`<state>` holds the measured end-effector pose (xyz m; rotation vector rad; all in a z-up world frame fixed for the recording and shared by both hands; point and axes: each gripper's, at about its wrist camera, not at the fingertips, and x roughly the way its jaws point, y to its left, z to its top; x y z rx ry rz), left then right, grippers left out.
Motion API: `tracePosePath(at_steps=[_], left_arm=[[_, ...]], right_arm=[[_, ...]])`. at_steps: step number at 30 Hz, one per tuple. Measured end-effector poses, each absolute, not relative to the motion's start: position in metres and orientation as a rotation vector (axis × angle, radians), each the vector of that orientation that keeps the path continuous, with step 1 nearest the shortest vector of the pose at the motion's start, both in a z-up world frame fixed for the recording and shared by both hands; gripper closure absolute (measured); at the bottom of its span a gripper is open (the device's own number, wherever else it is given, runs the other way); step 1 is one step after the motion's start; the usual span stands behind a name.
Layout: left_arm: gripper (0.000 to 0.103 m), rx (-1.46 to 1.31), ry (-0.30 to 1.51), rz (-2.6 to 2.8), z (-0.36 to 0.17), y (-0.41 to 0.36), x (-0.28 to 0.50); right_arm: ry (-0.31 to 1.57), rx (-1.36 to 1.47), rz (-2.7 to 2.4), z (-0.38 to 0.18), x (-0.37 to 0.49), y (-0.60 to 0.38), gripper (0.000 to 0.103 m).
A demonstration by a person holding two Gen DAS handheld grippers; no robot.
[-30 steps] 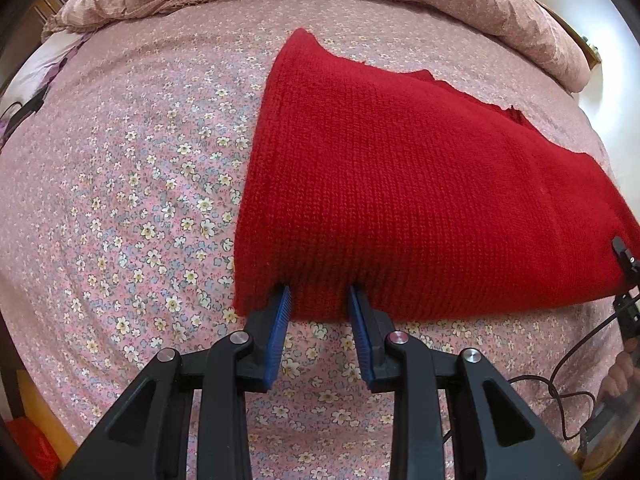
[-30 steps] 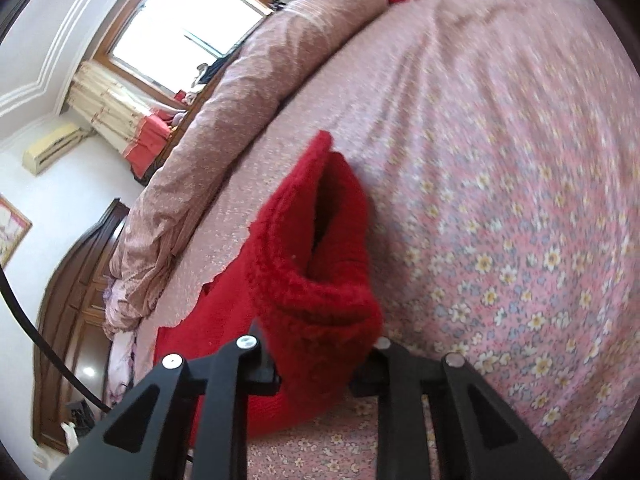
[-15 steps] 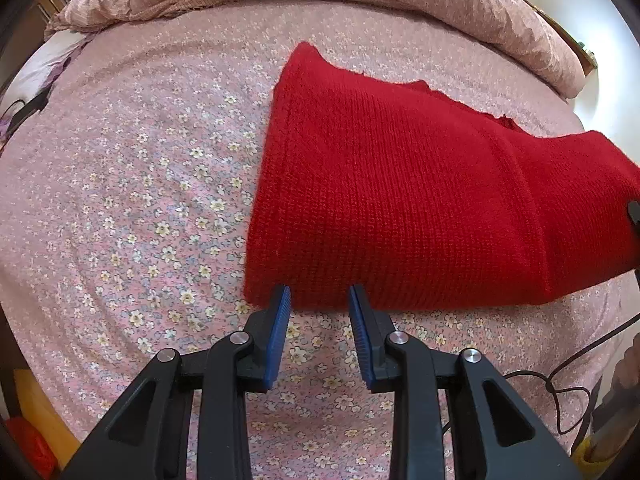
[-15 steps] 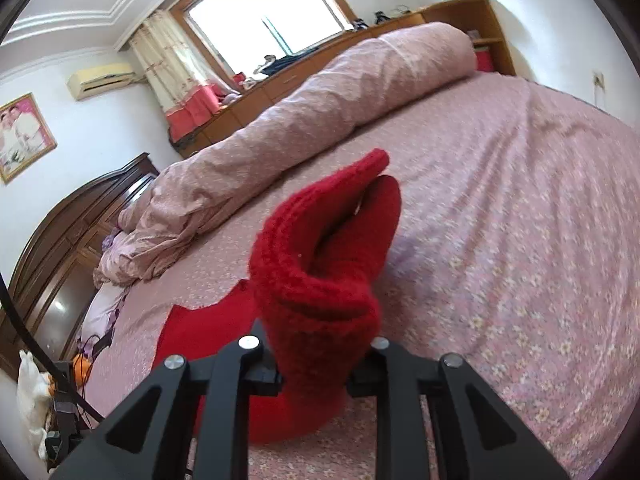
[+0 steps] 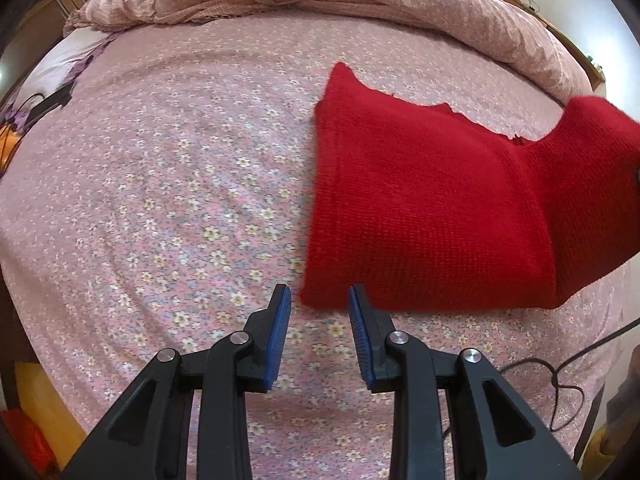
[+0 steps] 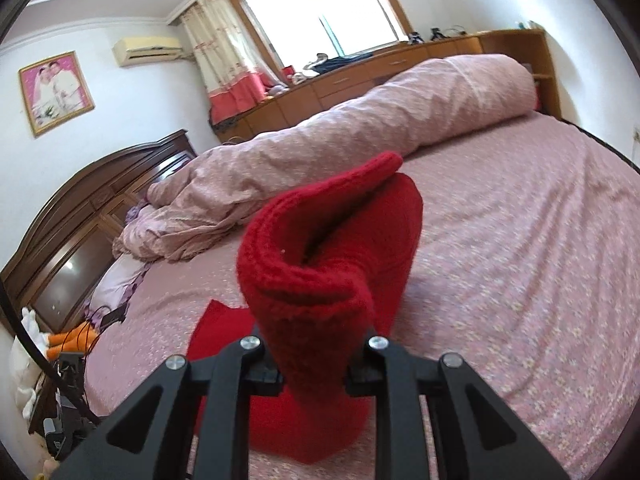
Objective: Fold small clothes
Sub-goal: 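Lift and fold the held red edge over the bundle with the right tool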
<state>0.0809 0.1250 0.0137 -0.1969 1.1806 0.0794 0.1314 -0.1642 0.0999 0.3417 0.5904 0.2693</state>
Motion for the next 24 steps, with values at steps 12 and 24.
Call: tracePosePath(at_steps=[12,24], left_arm=[[0.08,-0.231,1.16,0.129,0.019,0.16,0.064],[0.08,-0.258,1.152,0.17,0.023,0.198,0.043]], right_arm=[[0.659,0.207,0.42,0.092,0.153,-0.081,0.083],[0.796,0.134,0.494,0.031,0.162,-0.026,0.083]])
